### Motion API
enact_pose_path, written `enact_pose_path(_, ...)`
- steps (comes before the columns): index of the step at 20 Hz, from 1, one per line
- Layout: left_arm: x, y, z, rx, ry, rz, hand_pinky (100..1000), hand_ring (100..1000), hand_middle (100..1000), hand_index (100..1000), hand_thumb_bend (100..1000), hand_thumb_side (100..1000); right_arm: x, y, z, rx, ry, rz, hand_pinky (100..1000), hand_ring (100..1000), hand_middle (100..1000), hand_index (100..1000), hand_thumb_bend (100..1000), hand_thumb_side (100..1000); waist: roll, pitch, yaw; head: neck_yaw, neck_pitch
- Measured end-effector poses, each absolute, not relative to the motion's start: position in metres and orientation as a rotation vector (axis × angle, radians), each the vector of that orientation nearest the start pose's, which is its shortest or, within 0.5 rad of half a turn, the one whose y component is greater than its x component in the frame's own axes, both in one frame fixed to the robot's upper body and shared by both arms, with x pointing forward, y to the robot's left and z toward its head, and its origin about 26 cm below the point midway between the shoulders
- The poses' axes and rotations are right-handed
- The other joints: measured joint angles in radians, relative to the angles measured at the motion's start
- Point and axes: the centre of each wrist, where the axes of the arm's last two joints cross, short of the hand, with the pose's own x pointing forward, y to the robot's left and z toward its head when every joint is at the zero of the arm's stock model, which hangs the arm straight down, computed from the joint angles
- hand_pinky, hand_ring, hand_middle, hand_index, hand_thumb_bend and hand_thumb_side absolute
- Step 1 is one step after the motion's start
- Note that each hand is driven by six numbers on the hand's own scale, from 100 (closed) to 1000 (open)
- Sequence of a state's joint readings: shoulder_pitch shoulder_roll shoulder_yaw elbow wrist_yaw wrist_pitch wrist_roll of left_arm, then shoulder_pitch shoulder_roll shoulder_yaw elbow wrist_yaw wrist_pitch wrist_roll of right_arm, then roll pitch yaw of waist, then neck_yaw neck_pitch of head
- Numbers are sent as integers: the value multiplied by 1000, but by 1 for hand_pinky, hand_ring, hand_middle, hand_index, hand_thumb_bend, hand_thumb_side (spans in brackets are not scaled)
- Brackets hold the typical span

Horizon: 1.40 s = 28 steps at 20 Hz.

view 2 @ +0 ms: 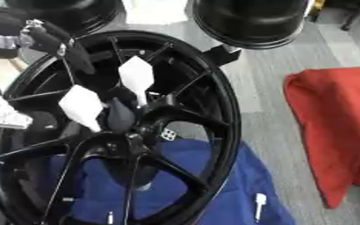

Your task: Pull the pin out of the wheel hub.

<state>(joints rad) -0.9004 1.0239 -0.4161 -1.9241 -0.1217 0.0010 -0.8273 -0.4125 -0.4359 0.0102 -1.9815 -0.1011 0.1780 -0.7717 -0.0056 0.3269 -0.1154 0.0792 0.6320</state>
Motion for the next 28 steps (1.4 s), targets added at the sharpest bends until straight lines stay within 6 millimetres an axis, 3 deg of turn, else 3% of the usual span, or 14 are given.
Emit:
enact_pose_path(8, 318, 236, 352, -724, 2033, 2981, 902, 915, 817, 912, 356, 465, 309, -263, 238, -551, -2232, -446, 534, 650, 595, 649, 235, 357, -6, 10, -1, 2, 0)
enact_pose_path(19, 320, 234, 350, -720, 1983, 3016, 903, 919, 833, 915, 347, 478, 309, -263, 238, -539, -2234, -464, 533, 649, 593, 648, 240, 360, -5, 19, -1, 5, 0)
enact_pose_path(22, 320, 234, 350, -724, 1960, 3024, 901, 922, 839, 916, 391, 398, 309, -262, 237, -534, -2234, -473, 532, 648, 593, 647, 229, 362, -4, 21, -1, 6, 0)
enact_pose_path(25, 322, 234, 349, -756, 1925, 3036, 897, 920, 827, 915, 380, 386, 309, -263, 235, -534, -2228, -477, 532, 648, 593, 647, 240, 363, -3, 24, -2, 8, 0)
enact_pose_path(28, 325, 234, 346, -795, 1905, 3042, 887, 908, 806, 904, 296, 371, 309, -263, 235, -533, -2229, -480, 532, 649, 594, 647, 243, 364, -3, 25, -3, 12, 0)
